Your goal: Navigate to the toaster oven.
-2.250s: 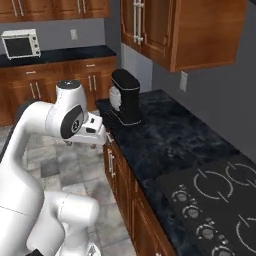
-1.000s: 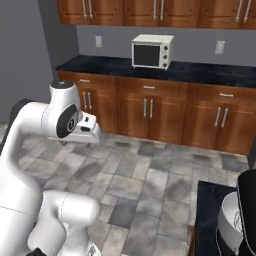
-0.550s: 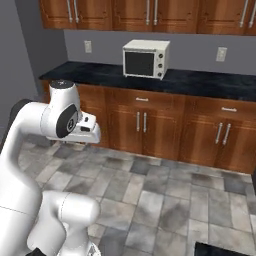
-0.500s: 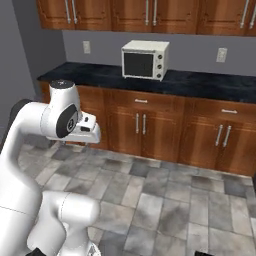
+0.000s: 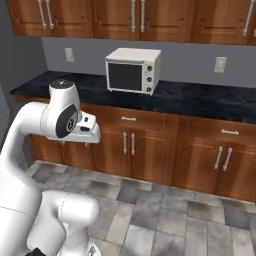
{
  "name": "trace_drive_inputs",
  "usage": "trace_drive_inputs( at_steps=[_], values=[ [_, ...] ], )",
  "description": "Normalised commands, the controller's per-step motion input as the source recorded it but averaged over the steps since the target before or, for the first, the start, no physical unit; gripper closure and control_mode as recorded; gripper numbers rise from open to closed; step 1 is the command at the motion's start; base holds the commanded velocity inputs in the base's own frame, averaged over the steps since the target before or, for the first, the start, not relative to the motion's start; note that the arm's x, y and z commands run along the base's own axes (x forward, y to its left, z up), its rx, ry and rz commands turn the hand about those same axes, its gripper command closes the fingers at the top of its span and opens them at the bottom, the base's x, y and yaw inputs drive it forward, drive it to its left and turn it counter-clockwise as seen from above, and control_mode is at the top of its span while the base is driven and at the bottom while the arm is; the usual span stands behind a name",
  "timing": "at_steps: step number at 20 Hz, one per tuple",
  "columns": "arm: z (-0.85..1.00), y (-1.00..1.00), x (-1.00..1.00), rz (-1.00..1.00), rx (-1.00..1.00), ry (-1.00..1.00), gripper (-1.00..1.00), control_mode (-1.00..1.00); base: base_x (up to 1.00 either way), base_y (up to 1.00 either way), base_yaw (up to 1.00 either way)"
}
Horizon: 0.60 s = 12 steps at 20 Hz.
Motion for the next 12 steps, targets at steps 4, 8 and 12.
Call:
trace_drive_inputs(
  at_steps=[4,8,12],
  values=[
    [0.00,0.00,0.00,0.00,0.00,0.00,-1.00,1.00,1.00,0.02,-0.09],
    [0.00,0.00,0.00,0.00,0.00,0.00,-1.00,1.00,1.00,0.11,-0.07],
    [0.00,0.00,0.00,0.00,0.00,0.00,-1.00,1.00,1.00,0.22,-0.03]
  ],
)
